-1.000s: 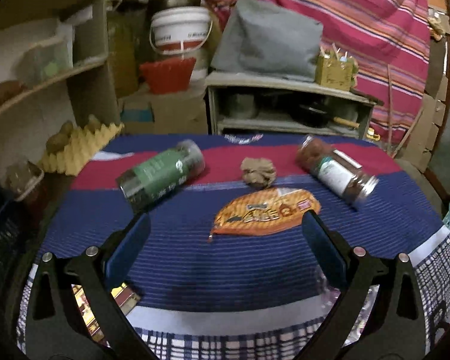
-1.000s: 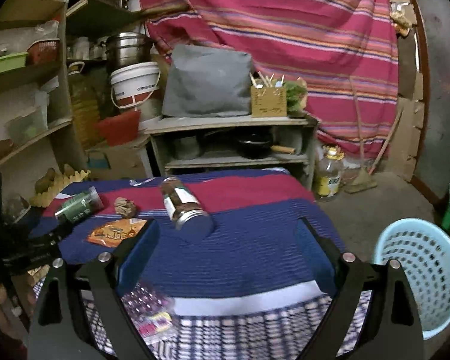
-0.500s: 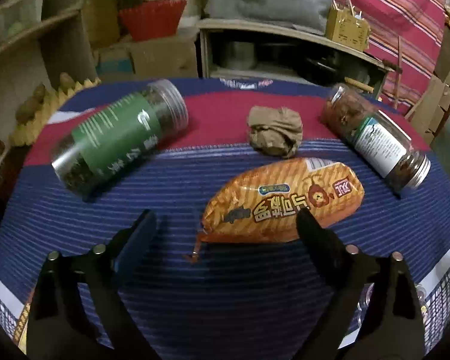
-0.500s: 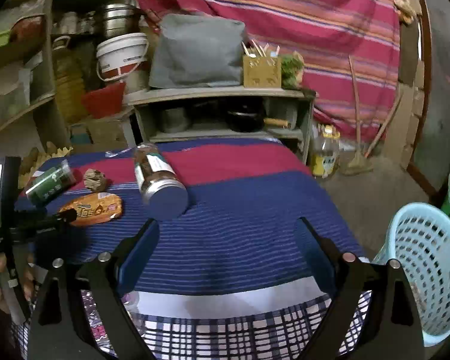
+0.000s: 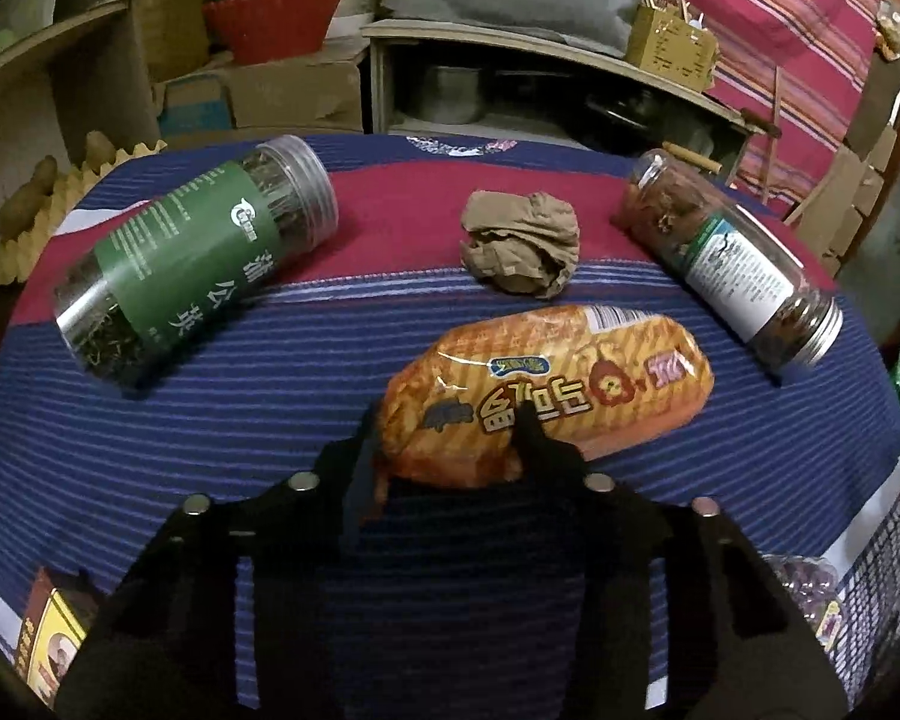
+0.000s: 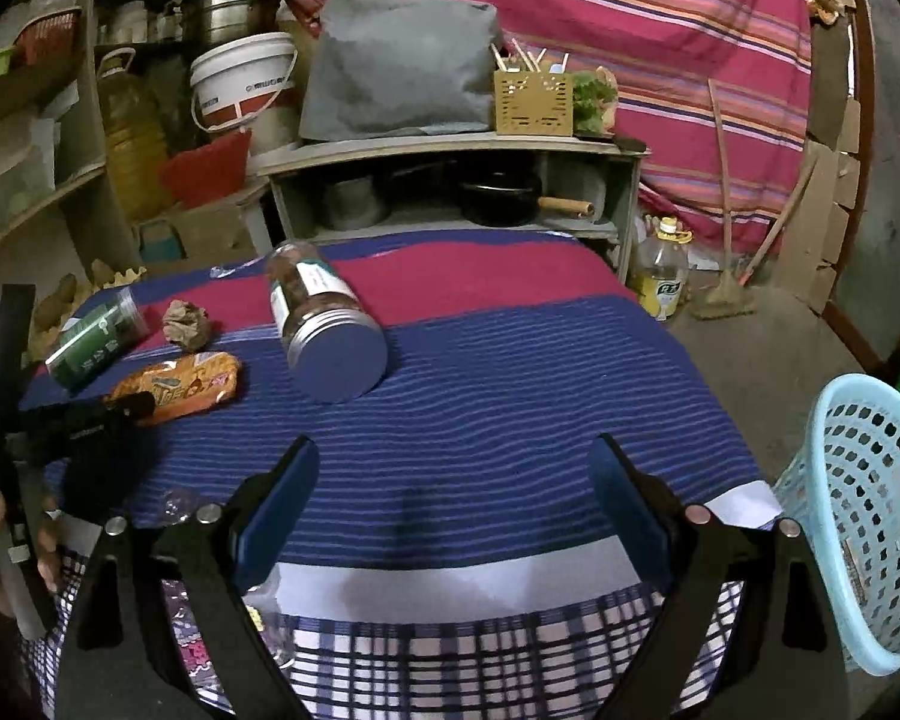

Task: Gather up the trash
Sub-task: 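Grasp the orange snack bag with the left tool, then grasp the crumpled brown paper with the right tool while the left tool holds the orange bag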

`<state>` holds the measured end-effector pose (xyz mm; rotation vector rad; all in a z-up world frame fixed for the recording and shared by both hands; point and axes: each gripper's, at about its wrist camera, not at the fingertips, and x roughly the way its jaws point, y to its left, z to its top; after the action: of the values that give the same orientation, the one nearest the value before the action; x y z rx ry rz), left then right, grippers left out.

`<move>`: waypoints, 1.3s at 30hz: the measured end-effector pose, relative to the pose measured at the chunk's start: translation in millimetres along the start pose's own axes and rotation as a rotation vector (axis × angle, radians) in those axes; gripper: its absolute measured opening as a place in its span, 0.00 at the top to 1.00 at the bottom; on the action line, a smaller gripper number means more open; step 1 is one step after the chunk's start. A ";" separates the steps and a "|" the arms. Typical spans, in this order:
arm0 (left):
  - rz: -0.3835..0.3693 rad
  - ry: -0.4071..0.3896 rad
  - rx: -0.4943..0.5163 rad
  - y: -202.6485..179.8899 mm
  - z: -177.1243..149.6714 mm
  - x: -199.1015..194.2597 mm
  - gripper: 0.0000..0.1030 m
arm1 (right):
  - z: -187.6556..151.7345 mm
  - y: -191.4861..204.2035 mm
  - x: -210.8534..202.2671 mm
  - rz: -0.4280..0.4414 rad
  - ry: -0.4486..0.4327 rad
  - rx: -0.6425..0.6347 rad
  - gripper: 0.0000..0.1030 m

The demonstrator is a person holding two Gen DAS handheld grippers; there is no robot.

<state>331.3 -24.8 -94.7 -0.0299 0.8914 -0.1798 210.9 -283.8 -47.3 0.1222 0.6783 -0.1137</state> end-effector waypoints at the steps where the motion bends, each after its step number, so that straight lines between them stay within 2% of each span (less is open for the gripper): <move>1: -0.006 -0.001 0.003 -0.5 -0.4 -0.5 0.70 | -1.0 2.9 0.8 0.001 0.003 -0.006 0.13; 2: -0.013 -0.002 0.011 -1.5 -1.1 -1.5 0.73 | -2.0 5.8 1.3 0.000 0.006 -0.012 0.13; 3: -0.022 -0.002 0.022 -2.9 -2.2 -2.7 0.81 | -3.0 8.3 1.7 0.001 0.008 -0.018 0.13; 6: -0.036 -0.006 0.051 -4.9 -4.6 -6.5 0.86 | -4.7 20.5 2.8 0.010 0.012 -0.048 0.13; 10: -0.027 -0.039 0.046 5.9 -2.7 -18.0 0.86 | 1.6 41.0 3.1 0.029 0.001 -0.086 0.13; 15: 0.055 -0.134 0.053 40.7 7.5 -56.0 0.86 | 19.4 69.9 9.8 0.078 -0.013 -0.092 0.13; 20: 0.123 -0.214 0.029 80.4 16.5 -88.7 0.86 | 39.5 120.5 27.4 0.135 -0.010 -0.135 0.13; 23: 0.170 -0.251 0.002 106.1 22.4 -99.3 0.86 | 44.9 144.9 40.3 0.140 0.000 -0.173 0.13; 26: 0.203 -0.267 -0.051 135.0 26.5 -103.8 0.86 | 48.7 166.8 60.1 0.137 0.036 -0.211 0.13; 29: 0.192 -0.278 -0.123 158.7 27.8 -105.4 0.86 | 51.8 183.3 80.5 0.130 0.074 -0.220 0.13; 36: 0.207 -0.262 -0.144 171.2 26.1 -92.3 0.86 | 61.1 210.8 119.5 0.138 0.153 -0.214 0.13; 39: 0.211 -0.254 -0.143 169.4 24.8 -88.2 0.86 | 61.3 218.4 132.5 0.091 0.172 -0.240 0.17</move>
<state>320.7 155.6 -28.2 -0.0893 0.6475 0.0841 382.8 -86.1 -67.2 -0.0684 0.8509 0.0664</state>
